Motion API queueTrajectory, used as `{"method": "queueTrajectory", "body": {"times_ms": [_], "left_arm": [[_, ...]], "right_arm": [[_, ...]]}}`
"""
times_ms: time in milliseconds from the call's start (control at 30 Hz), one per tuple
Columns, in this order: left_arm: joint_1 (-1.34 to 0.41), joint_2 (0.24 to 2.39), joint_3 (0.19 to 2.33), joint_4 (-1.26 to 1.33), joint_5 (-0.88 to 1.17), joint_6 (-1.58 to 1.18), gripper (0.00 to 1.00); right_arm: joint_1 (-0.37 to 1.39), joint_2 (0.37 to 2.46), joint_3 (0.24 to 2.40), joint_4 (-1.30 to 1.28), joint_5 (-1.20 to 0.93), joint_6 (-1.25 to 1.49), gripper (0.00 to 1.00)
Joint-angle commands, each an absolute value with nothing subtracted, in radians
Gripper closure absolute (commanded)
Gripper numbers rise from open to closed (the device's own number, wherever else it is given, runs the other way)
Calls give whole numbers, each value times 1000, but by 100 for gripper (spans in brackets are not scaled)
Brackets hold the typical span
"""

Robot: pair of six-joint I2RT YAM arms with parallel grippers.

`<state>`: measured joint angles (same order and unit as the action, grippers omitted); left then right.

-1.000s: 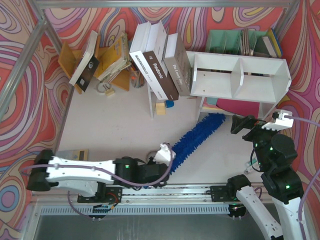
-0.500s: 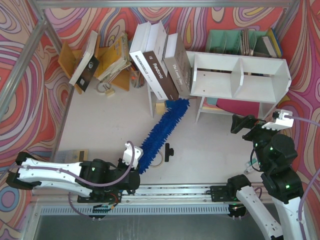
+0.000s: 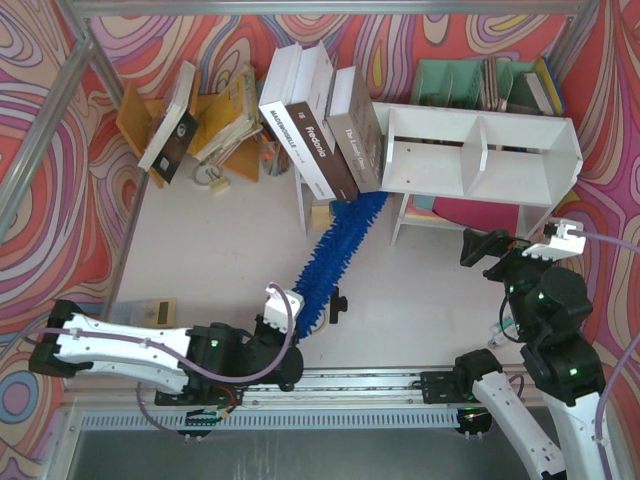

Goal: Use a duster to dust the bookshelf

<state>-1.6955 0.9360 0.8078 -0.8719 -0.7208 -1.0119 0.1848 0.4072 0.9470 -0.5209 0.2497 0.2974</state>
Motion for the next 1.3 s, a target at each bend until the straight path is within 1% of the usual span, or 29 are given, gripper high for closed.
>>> {"method": "queueTrajectory", "body": {"times_ms": [0, 233, 367, 500, 600, 933, 1000, 1133, 1267], "left_arm": [[-1674, 1000, 850, -683, -819, -921, 100], [-1648, 1051, 854, -508, -793, -873, 100], [-1642, 1108, 884, -523, -811, -889, 100], [-1637, 1104, 883, -539, -817, -904, 100], [-1634, 1067, 873, -618, -855, -970, 100], [-1629, 887, 837, -1055, -974, -1312, 100], [-1628, 864, 833, -1102, -991, -1357, 100], [-1628, 857, 833, -1112, -1017, -1384, 100], [-1626, 912, 832, -978, -995, -1305, 100]], "right_arm": [[193, 415, 936, -489, 236, 317, 1], [192, 416, 937, -487, 239, 314, 1], [192, 416, 932, -485, 239, 314, 1], [192, 420, 930, -481, 236, 314, 1], [192, 422, 930, -478, 235, 314, 1], [192, 420, 916, -476, 228, 327, 1], [193, 421, 918, -477, 224, 331, 1], [192, 417, 922, -481, 222, 334, 1], [192, 411, 922, -486, 223, 336, 1]]}}
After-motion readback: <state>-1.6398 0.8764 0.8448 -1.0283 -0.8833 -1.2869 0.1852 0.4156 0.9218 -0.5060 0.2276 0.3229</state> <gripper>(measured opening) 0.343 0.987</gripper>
